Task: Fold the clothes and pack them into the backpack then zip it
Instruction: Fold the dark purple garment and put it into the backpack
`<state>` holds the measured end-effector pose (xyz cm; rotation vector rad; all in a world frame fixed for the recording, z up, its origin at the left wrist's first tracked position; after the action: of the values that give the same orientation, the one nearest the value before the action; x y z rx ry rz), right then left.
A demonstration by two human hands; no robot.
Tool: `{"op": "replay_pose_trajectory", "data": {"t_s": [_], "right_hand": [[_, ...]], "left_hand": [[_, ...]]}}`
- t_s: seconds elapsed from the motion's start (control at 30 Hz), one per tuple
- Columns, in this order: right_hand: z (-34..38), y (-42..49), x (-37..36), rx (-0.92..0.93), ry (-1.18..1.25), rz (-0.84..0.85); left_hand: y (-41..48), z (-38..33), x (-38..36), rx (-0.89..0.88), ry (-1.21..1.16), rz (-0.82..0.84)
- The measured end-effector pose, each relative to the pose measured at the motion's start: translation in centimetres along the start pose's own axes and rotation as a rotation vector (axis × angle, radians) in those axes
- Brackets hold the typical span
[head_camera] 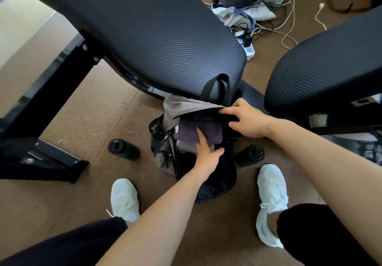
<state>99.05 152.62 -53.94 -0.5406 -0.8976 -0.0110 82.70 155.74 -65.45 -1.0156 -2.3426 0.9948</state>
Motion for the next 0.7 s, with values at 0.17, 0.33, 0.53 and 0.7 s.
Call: {"op": "replay_pose_trajectory", "data": {"t_s": [0.17,0.33,0.53,0.7], "right_hand": [[-0.1,0.1,0.2,0.029,0.000,0.045],[0.0,0.3,-0.1,0.061,-0.011,-0.063],[0.2,0.5,0.0,0.081,-0.022,-0.245],[1.5,0.9,2.5,0.153,0.022,-0.329]], "left_hand": [[2.8,1.6,1.5,-0.128,0.996,-0.288],[2.8,0.1,2.0,-0.726,1.575,-0.522],[6.3,-0.5,1.6,-0.603,1.726,-0.331],[8.7,-1.4,2.2,-0.432,1.743,-0.376]]}}
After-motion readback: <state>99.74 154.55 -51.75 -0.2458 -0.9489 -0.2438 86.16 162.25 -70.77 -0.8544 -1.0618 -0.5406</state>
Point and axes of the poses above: each hand's wrist, its own y-axis towards the middle knuckle, its own x-axis out of the back of the hand, z = x × y, the point moved 3 cm from there along y, towards the middle knuckle, and after that the axes turned 5 degrees about x, right-handed, at the moved point
